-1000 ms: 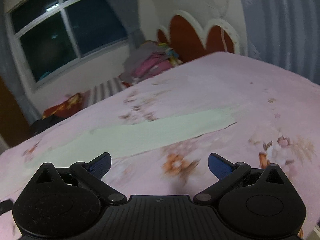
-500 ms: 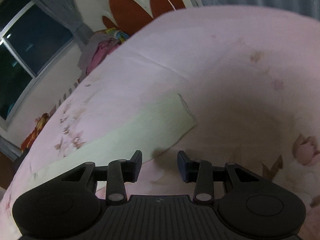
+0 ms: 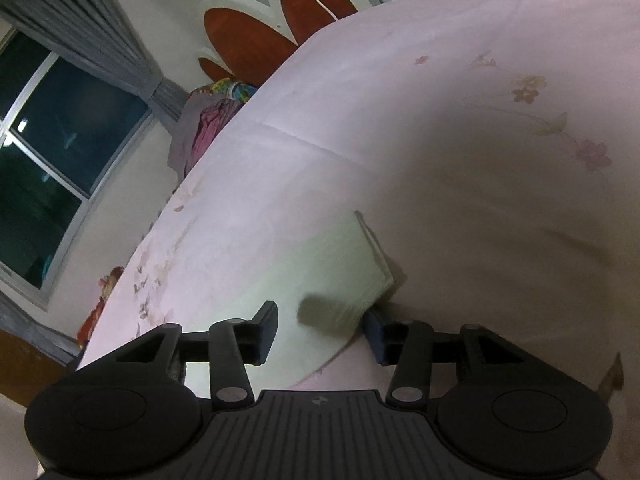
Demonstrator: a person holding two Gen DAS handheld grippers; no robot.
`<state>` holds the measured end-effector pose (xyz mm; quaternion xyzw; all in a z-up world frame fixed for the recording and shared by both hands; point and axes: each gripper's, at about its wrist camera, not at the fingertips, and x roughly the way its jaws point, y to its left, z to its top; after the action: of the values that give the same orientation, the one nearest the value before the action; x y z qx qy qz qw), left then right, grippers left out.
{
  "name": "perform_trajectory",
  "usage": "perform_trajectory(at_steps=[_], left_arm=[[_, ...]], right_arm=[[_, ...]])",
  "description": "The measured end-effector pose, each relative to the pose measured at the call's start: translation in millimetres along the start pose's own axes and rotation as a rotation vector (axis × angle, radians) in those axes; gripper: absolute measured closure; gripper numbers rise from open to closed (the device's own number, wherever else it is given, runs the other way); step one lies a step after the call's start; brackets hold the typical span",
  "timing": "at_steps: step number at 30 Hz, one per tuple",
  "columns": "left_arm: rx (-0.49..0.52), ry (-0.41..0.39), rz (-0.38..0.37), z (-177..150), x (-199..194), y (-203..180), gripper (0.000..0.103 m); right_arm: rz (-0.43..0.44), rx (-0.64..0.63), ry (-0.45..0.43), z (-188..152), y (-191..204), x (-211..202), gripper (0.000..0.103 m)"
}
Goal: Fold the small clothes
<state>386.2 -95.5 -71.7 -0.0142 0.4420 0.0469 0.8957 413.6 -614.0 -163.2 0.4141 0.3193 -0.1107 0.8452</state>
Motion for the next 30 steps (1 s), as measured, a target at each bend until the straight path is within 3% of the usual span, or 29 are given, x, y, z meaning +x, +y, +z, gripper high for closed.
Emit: perform_trajectory(at_steps=[3,5,6,11,16,19,22,30], left_arm=[[-0.052,0.022,-0.028,2.5,3.3,11.9,0.000],[-0.073,0.025,-0.031,3.2,4.3,20.3,0.000],[-0.075,0.025,-0.028,3.5,4.6,24.6,0.000],[-0.082,0.010,-0.020,2.0,1.5,50.4,0.000],[-0.066,-0.010,0.005,-1.1,5.9,88.5,0.000],[-0.037,-0.011,0.028,-0.4,14.3,109.8,0.000],[-0.062,-0.008,-0.004,2.4,21.7,138.5,0.000],[-0.074,-0.007,-0.058,-2.3,27.3,208.3,0.000]], right_arm=[[-0.013,-0.024,-0.004,-0.5,1.9,-2.9,0.057],[-0.070,-0.108,-0.018,-5.3,9.8,3.2,0.093],[-0.096,-0.130,-0.024,-5.5,10.7,5.0,0.099],[-0.099,-0.115,-0.024,-5.0,13.1,-3.7,0.100],[-0.049,-0.200,-0.042,-22.4,65.1,-14.0,0.100],[0.002,-0.293,-0.030,-49.5,111.5,-21.8,0.100],[0.053,-0.356,0.000,-83.9,159.5,-23.8,0.100],[0.172,-0.502,0.127,-206.9,281.1,5.5,0.100]])
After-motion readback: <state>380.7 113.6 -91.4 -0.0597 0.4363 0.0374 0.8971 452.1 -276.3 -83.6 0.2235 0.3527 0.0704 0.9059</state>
